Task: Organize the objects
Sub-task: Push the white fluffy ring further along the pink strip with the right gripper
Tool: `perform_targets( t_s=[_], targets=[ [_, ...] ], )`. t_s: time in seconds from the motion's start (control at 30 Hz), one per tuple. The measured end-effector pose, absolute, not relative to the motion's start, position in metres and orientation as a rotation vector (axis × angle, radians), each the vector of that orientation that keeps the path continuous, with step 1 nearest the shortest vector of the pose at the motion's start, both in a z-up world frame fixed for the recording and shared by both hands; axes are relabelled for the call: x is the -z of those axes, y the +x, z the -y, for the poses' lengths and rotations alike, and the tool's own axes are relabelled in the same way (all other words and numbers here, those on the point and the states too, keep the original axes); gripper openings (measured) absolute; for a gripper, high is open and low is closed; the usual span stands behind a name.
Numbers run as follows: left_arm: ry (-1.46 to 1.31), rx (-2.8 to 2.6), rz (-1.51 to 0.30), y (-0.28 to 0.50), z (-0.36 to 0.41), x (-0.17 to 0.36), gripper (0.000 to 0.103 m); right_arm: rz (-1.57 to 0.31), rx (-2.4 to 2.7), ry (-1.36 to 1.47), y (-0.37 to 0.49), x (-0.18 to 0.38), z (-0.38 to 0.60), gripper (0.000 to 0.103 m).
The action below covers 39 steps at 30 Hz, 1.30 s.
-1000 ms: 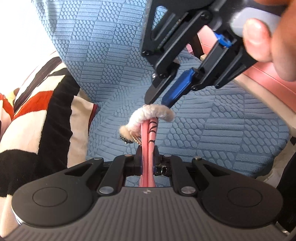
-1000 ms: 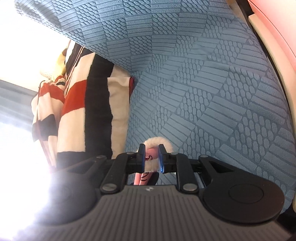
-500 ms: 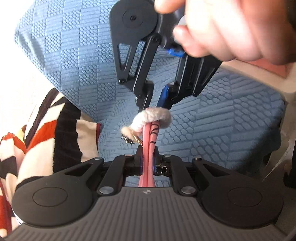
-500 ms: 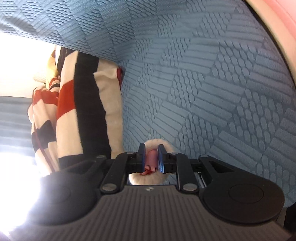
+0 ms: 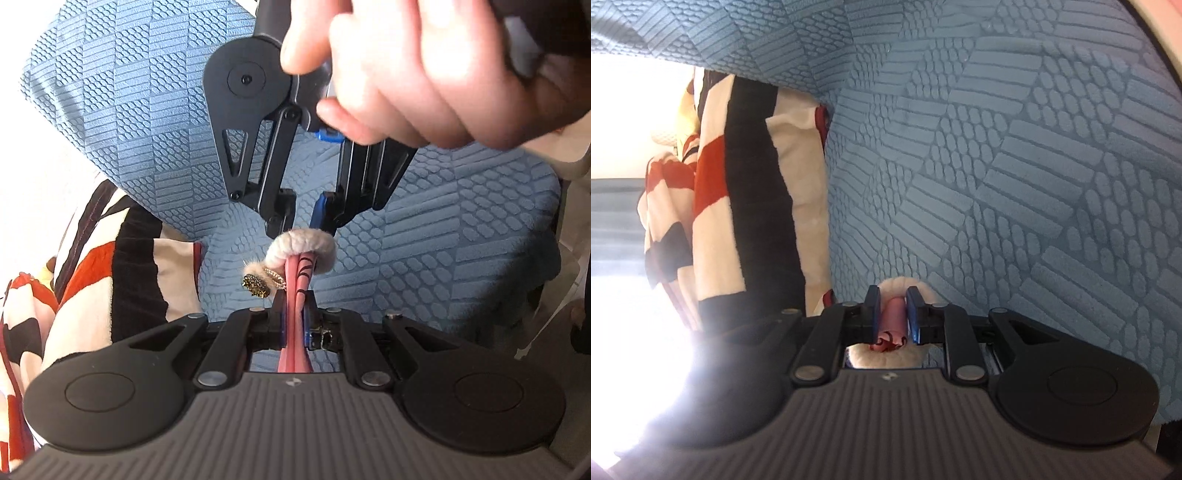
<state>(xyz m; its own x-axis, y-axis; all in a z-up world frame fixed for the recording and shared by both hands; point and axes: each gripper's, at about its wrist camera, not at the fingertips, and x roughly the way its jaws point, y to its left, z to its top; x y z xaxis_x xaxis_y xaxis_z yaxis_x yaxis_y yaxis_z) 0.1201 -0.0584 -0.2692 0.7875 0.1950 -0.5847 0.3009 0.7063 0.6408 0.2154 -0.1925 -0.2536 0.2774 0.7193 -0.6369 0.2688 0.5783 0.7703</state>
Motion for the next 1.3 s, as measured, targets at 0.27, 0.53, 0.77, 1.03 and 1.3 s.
perform_targets(
  t_s=[0.27, 0.53, 0.77, 1.03, 1.3],
  targets=[
    [0.8, 0.061, -0.679, 0.118, 0.059, 0.269, 0.009, -1.367, -0.419, 1.002, 0.223, 0.264, 0.188, 0.024],
    [0.79, 0.051, -0.671, 0.118, 0.058, 0.266, 0.009, -1.385, -0.437, 1.043, 0.221, 0.265, 0.186, 0.024],
    [0.707, 0.044, -0.732, 0.126, 0.05, 0.264, 0.018, -1.364, -0.406, 0.997, 0.217, 0.26, 0.187, 0.023],
    [0.418, -0.021, -0.841, 0.148, 0.02, 0.261, 0.018, -1.319, -0.427, 0.936, 0.213, 0.247, 0.182, 0.023],
    [0.353, -0.021, -0.809, 0.148, 0.011, 0.254, 0.013, -1.217, -0.438, 0.893, 0.213, 0.228, 0.182, 0.031]
  ],
)
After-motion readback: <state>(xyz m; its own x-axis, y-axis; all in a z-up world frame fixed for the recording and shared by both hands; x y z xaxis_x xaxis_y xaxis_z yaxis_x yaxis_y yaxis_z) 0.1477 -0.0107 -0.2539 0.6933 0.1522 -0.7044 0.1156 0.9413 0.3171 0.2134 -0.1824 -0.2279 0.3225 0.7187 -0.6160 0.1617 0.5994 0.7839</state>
